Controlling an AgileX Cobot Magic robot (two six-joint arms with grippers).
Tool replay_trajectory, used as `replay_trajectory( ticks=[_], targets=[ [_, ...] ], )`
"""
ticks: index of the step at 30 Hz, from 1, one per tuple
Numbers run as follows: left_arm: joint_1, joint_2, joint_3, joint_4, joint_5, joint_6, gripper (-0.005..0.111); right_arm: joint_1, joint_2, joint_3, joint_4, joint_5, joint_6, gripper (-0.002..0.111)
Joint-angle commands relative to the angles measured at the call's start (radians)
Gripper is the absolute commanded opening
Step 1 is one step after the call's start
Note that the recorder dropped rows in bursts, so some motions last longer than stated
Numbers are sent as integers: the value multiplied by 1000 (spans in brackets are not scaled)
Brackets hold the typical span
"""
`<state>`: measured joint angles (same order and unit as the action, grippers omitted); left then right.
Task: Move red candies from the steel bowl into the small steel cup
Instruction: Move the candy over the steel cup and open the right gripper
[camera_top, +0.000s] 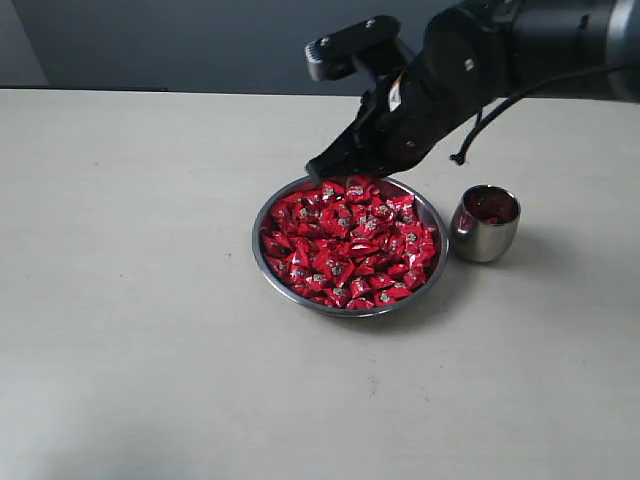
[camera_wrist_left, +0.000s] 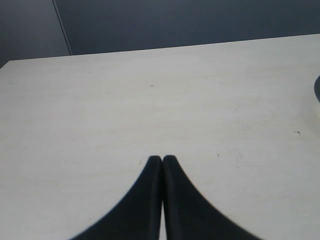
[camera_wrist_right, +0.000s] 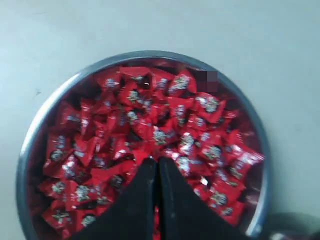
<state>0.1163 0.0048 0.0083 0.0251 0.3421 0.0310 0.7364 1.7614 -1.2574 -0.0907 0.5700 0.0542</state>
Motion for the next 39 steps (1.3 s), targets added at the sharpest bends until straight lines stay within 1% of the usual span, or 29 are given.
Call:
replay_trajectory(
  ticks=[1,5,8,11,14,22,23,24,27,28,29,31,34,36,39],
  targets=[
    [-8,-5,-8,2,-5,-2,0,-104,-59,11,-59,71,51,0],
    [-8,-5,-8,2,-5,-2,0,-211,-77,70,-59,71,54,0],
    [-8,-5,-8,2,-5,-2,0,-305,-77,155,-50,17,54,0],
    [-8,-5,-8,2,-5,-2,0,-341,-75,217,-33,-67,54,0],
    [-8,-5,-8,2,-5,-2,0,-341,-54,225,-8,-114,49,1],
    [-8,-5,-8,2,-5,-2,0,-341,-21,225,-14,-114,49,1],
    [-8,-5,-8,2,-5,-2,0,-341,-21,225,-14,-113,49,4],
    [-8,-5,-8,2,-5,-2,0,-341,-21,225,-14,-108,49,13],
    [-8,-5,-8,2,-5,-2,0,-341,-21,225,-18,-107,47,32],
    [-8,-5,-8,2,-5,-2,0,-341,-21,225,-18,-107,47,38],
    [-8,-5,-8,2,-5,-2,0,-341,-24,225,-18,-107,47,40],
    [-8,-5,-8,2,-5,-2,0,-338,-31,225,-18,-111,47,39],
    [-8,-5,-8,2,-5,-2,0,-303,-54,225,13,-118,47,33],
    [-8,-5,-8,2,-5,-2,0,-256,-60,225,60,-128,20,28],
    [-8,-5,-8,2,-5,-2,0,-176,-54,224,145,-135,-70,29]
  ],
)
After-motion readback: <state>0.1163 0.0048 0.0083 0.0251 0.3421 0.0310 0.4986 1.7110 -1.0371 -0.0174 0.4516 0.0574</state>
